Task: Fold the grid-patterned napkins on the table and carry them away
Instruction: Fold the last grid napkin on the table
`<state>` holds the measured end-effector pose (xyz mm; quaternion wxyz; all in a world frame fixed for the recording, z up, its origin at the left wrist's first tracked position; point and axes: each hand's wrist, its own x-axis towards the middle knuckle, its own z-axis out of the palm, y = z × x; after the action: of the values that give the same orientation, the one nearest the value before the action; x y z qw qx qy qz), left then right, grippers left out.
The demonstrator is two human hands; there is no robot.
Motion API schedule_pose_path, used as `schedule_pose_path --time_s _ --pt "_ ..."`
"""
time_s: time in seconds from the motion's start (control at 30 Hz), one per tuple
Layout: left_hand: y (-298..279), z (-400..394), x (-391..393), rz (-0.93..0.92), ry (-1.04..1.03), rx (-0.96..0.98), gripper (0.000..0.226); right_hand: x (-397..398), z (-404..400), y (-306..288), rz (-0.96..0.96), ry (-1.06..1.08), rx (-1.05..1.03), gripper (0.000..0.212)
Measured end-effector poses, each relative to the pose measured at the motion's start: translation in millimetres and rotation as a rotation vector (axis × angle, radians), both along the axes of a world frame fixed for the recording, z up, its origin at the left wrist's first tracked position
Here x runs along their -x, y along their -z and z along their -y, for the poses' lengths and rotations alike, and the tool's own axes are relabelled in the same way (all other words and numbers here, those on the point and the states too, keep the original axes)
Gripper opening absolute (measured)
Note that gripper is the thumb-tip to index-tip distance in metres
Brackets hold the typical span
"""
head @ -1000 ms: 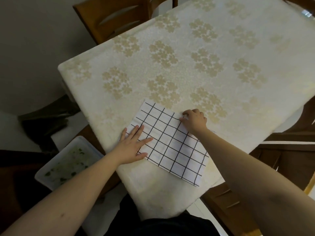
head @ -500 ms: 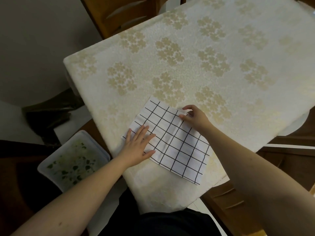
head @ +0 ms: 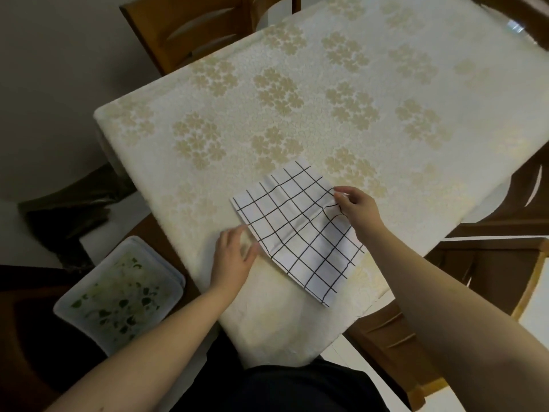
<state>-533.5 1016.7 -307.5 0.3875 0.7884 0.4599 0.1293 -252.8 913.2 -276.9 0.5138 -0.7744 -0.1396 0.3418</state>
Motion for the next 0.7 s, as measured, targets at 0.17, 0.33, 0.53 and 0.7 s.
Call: schedule_pose_path --time_s 0.17,0.33,0.53,0.7 --pt "-10 0 -12 0.052 -0.182 0.549 0.06 8 28 -1 -0.054 0.143 0.004 0.009" --pt "-12 6 -28 0.056 -0.11 0.729 0.087 26 44 -7 -0.1 0.227 -0.017 0.009" --pt "-8 11 -44 -0.026 -0.186 0.587 0.068 43 59 -20 -0.141 0.304 -0.059 0.017" --pt "-9 10 -46 -0.022 -0.242 0.615 0.046 50 70 -28 -0.123 0.325 -0.065 0.019"
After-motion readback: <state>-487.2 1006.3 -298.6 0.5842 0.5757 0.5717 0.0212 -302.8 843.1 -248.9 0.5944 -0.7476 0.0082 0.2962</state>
